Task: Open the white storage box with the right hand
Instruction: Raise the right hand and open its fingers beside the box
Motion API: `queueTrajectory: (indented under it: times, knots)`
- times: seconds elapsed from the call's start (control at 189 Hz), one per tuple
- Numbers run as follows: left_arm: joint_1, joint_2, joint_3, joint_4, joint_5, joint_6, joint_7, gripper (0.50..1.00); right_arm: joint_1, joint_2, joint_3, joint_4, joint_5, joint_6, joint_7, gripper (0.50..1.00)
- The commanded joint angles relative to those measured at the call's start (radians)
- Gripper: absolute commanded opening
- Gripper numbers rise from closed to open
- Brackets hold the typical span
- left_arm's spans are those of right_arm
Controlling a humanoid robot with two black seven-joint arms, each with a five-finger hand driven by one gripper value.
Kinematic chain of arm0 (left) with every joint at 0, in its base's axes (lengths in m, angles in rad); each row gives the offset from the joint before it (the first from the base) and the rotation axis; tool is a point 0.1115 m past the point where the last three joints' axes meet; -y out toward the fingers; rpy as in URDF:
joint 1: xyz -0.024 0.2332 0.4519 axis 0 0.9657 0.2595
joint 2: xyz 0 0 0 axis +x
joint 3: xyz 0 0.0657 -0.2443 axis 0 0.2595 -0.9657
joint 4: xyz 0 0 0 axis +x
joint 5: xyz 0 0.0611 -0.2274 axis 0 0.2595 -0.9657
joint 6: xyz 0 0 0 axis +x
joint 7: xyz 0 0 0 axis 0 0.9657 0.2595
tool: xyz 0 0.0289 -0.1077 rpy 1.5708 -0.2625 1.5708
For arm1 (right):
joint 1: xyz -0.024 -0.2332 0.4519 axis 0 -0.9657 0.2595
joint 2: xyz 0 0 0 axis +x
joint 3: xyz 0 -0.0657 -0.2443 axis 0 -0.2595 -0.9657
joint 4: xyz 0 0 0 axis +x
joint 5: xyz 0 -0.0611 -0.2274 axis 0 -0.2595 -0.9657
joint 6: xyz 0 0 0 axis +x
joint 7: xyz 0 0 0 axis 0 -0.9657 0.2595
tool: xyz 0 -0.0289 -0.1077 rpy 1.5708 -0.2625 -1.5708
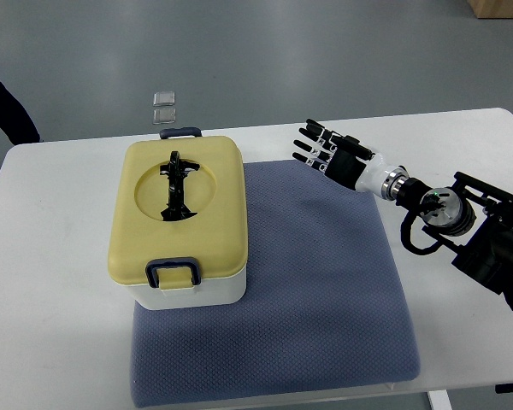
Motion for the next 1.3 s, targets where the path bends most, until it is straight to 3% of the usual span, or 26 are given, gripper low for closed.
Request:
queueTrajectory:
  times: [0.0, 0.274, 0.723, 0.908, 1.003, 1.151, 1.293]
  knots:
    - [0.001, 0.000, 0.000, 0.002, 0.000, 0.000, -0.001, 1.000, 0.002, -0.006, 0.000, 0.000, 0.000, -0.001, 0.000, 0.932]
    - [0.001, 0.000, 0.000, -0.003, 0.000, 0.000, -0.001, 1.000, 0.003, -0.006, 0.000, 0.000, 0.000, -0.015, 0.000, 0.932]
    - [-0.019, 0.000, -0.003, -0.010, 0.000, 0.000, -0.001, 1.000, 0.026, -0.009, -0.009, 0.004, -0.005, -0.167, 0.014, 0.932]
    - [-0.019, 0.000, -0.005, -0.010, 0.000, 0.000, -0.003, 1.000, 0.045, -0.034, -0.003, 0.004, -0.012, -0.153, 0.020, 0.932]
    - [-0.019, 0.000, -0.003, -0.010, 0.000, 0.000, -0.001, 1.000, 0.054, -0.037, -0.011, 0.004, -0.021, -0.111, 0.025, 0.932]
    - [-0.019, 0.000, -0.003, -0.010, 0.000, 0.000, -0.001, 1.000, 0.079, -0.037, -0.009, 0.006, -0.198, -0.122, 0.028, 0.932]
    - [-0.019, 0.000, -0.005, -0.010, 0.000, 0.000, -0.003, 1.000, 0.111, -0.043, -0.009, 0.010, -0.390, -0.200, 0.063, 0.932]
